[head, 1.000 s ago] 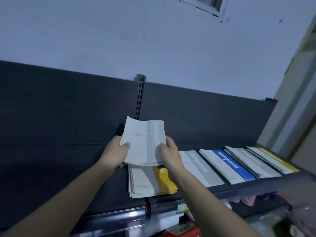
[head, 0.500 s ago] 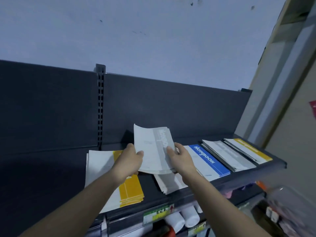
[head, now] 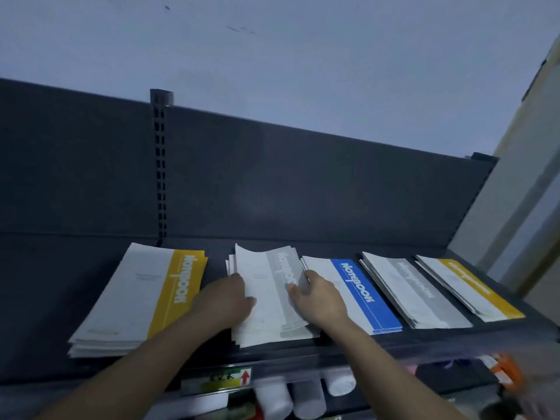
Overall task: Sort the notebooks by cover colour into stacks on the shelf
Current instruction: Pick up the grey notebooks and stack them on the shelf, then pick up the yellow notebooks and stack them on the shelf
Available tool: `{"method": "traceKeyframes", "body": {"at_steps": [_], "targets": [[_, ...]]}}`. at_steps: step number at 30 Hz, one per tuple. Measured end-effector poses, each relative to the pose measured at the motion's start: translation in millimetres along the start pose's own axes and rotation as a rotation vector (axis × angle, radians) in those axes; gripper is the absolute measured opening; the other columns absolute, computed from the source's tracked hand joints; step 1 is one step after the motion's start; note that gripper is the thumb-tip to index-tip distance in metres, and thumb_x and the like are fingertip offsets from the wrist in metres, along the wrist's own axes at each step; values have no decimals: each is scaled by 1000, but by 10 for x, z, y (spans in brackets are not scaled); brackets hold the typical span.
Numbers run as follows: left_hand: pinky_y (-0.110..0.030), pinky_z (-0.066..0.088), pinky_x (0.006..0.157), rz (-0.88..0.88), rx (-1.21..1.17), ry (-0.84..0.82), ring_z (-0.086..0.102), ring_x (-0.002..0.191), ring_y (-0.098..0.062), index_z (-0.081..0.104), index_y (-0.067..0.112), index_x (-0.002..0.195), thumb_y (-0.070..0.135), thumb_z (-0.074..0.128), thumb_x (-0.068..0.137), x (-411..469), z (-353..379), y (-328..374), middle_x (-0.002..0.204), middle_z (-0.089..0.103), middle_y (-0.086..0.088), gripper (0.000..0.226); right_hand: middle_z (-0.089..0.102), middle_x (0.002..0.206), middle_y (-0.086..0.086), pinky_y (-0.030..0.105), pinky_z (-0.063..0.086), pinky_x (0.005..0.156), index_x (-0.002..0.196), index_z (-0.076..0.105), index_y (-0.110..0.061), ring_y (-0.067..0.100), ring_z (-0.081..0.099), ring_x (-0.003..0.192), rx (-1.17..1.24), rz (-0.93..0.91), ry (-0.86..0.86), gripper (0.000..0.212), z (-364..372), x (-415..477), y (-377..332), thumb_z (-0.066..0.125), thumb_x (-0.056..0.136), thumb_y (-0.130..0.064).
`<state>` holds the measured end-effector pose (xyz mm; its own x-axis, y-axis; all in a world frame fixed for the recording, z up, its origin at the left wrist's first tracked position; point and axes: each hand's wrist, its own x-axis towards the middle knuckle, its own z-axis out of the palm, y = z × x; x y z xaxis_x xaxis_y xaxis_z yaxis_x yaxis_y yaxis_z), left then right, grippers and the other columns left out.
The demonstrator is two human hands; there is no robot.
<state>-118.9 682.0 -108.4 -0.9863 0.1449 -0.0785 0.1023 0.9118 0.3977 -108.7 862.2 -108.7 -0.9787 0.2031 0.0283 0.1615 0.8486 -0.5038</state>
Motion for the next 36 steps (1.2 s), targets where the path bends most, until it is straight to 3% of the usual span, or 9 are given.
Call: {"method": "traceKeyframes", "body": {"at_steps": [6, 11, 15, 17, 21, 24, 28, 32, 36], "targets": [[-32, 49, 82, -44, 130, 37, 58, 104, -21, 50, 12, 118, 43, 46, 95, -81, 43, 54, 116, 59, -5, 38, 66, 104, 6, 29, 44, 68, 97, 56, -14, 24, 60, 88, -189, -138, -7, 35, 25, 24, 71, 46, 93, -48], [-31, 49, 81, -72, 226, 13, 59, 101, -19, 56, 16, 113, 49, 46, 94, -141, 20, 95, 112, 60, -2, 40, 49, 122, 6, 31, 42, 73, 119, 54, -16, 25, 57, 107, -258, -176, 31, 41, 14, 74, 10, 53, 88, -44], [-29, 45, 75, -48, 253, 127, 58, 101, -21, 54, 17, 95, 44, 48, 94, -231, -121, 36, 109, 61, -1, 28, 47, 129, 6, 34, 46, 87, 131, 46, -16, 25, 46, 121, -207, -307, 55, 47, 61, 161, -190, 54, 89, -35], [-29, 38, 71, -55, 334, 223, 57, 104, -22, 51, 18, 96, 43, 47, 95, -310, -269, -76, 111, 60, -2, 25, 47, 131, 7, 34, 44, 92, 133, 46, -15, 25, 42, 125, -217, -394, 33, 47, 121, 179, -351, 54, 92, -36], [-31, 42, 76, -137, 510, 336, 47, 116, -20, 47, 17, 123, 43, 46, 97, -476, -562, -479, 122, 52, -2, 38, 46, 131, 6, 32, 43, 89, 132, 46, -15, 24, 40, 125, -242, -556, -6, 43, 295, 100, -828, 53, 92, -31], [-33, 42, 84, -205, 555, 339, 46, 118, -23, 46, 16, 125, 42, 47, 96, -661, -779, -852, 126, 49, -4, 39, 48, 129, 6, 33, 43, 88, 126, 49, -15, 25, 42, 121, -274, -675, -20, 37, 470, -21, -1263, 52, 91, -26], [-36, 40, 94, -295, 589, 342, 47, 122, -24, 48, 14, 126, 41, 48, 94, -993, -1036, -1404, 128, 51, -5, 41, 47, 130, 8, 36, 42, 92, 129, 48, -13, 27, 42, 122, -312, -805, -72, 42, 719, -246, -1888, 54, 93, -35], [-36, 40, 95, -384, 585, 346, 48, 122, -23, 49, 16, 126, 39, 49, 94, -1371, -1300, -2029, 128, 52, -4, 39, 47, 127, 11, 38, 43, 94, 123, 49, -12, 29, 42, 121, -334, -870, -130, 41, 1002, -524, -2536, 54, 92, -38], [-37, 41, 95, -469, 613, 347, 49, 122, -23, 49, 15, 125, 39, 49, 94, -1735, -1595, -2654, 128, 53, -4, 39, 46, 130, 10, 38, 40, 96, 133, 45, -14, 28, 41, 123, -357, -909, -191, 47, 1320, -799, -3133, 52, 93, -39]]}}
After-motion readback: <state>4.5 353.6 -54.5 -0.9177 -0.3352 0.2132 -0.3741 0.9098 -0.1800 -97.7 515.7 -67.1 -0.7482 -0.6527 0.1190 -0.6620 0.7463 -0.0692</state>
